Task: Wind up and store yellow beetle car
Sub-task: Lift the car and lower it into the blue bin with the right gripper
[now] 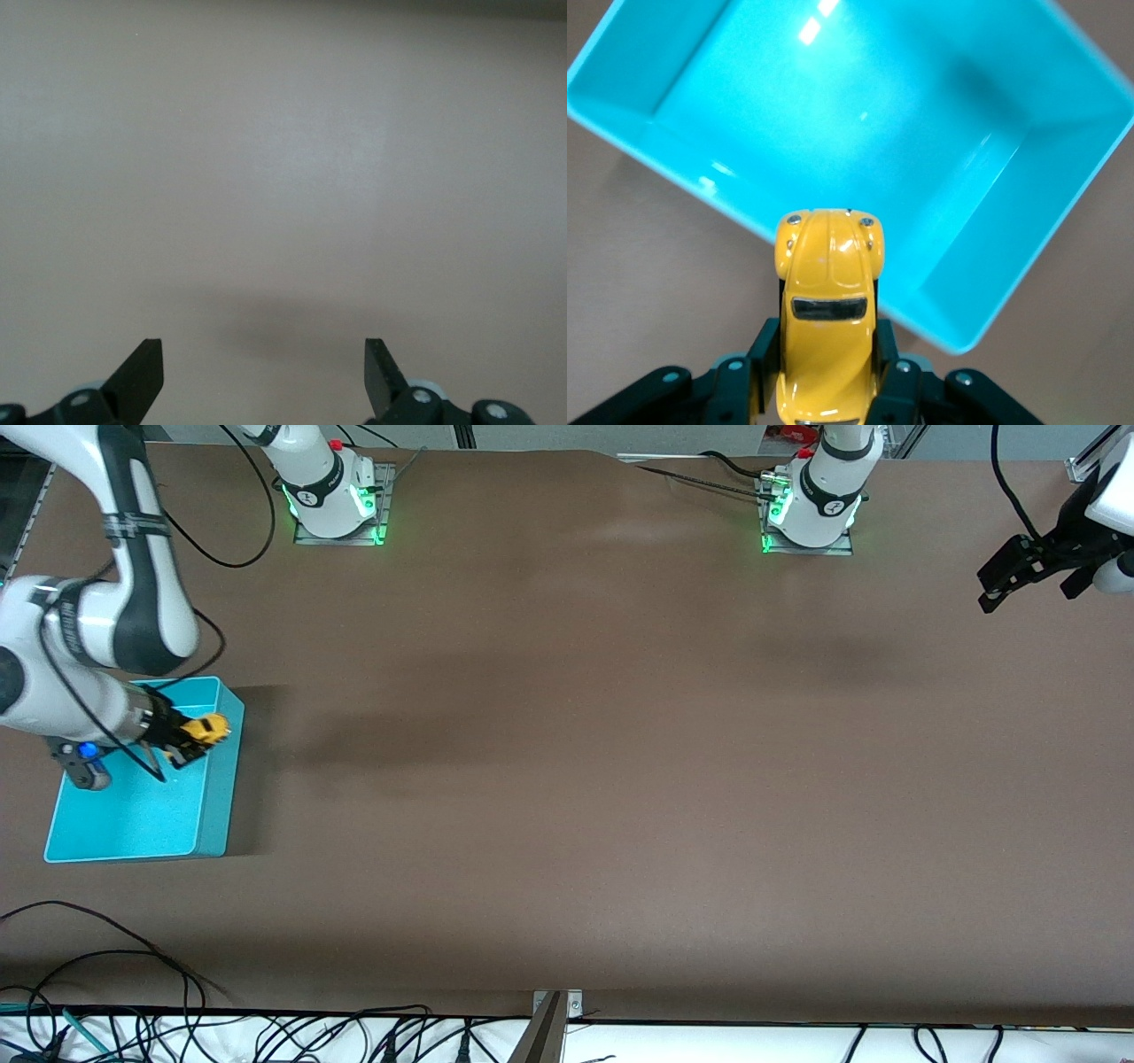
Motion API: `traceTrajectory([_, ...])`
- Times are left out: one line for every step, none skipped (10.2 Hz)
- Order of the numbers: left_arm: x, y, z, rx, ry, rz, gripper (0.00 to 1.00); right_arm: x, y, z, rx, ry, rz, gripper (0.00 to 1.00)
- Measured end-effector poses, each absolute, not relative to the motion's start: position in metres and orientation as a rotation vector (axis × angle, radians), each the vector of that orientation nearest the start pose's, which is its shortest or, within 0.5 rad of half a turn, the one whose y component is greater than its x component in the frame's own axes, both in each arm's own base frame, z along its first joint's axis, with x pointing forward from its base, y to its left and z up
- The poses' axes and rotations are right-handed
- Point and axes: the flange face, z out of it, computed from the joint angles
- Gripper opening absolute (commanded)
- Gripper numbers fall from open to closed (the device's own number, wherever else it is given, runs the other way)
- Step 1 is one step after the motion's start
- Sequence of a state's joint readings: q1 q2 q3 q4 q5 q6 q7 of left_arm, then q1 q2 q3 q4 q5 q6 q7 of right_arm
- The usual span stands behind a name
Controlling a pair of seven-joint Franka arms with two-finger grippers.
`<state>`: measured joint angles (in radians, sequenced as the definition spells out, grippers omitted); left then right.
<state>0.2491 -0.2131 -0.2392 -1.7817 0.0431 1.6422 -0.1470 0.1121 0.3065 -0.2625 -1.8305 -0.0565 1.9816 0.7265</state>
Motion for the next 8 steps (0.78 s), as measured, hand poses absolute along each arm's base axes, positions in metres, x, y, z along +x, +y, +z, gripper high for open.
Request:
traceTrajectory([0.497,-0.001,0.643,-3.043,-0.244,-0.117,1.0,0.601,-0.116,0.364,-3.058,1.251,0.185,0.13])
traceTrajectory([0.497,0.002,0.647,-3.044,-0.248,-0.111,1.0,0.594,-0.144,0.363,-3.082,1.177,0.206,0.12])
traceTrajectory([0.496,0.002,0.648,-3.045,-0.247,-0.104,1.0,0.589,-0.165,0.356,-3.082,1.13,0.227,0.12])
traceTrajectory([0.496,0.001,0.649,-3.052,-0.244,-0.102,1.0,0.589,-0.178,0.342,-3.089,1.089,0.221,0.12])
traceTrajectory([0.497,-0.002,0.652,-3.065,-0.238,-0.11,1.0,0.592,-0.186,0.319,-3.11,1.053,0.2,0.12])
traceTrajectory([0.496,-0.006,0.655,-3.077,-0.233,-0.111,1.0,0.594,-0.192,0.293,-3.13,1.033,0.206,0.12])
traceTrajectory([0.495,-0.008,0.656,-3.089,-0.232,-0.106,1.0,0.592,-0.199,0.265,-3.144,1.015,0.232,0.12])
traceTrajectory([0.495,-0.008,0.656,-3.091,-0.232,-0.102,1.0,0.59,-0.207,0.242,-3.145,1.003,0.251,0.12])
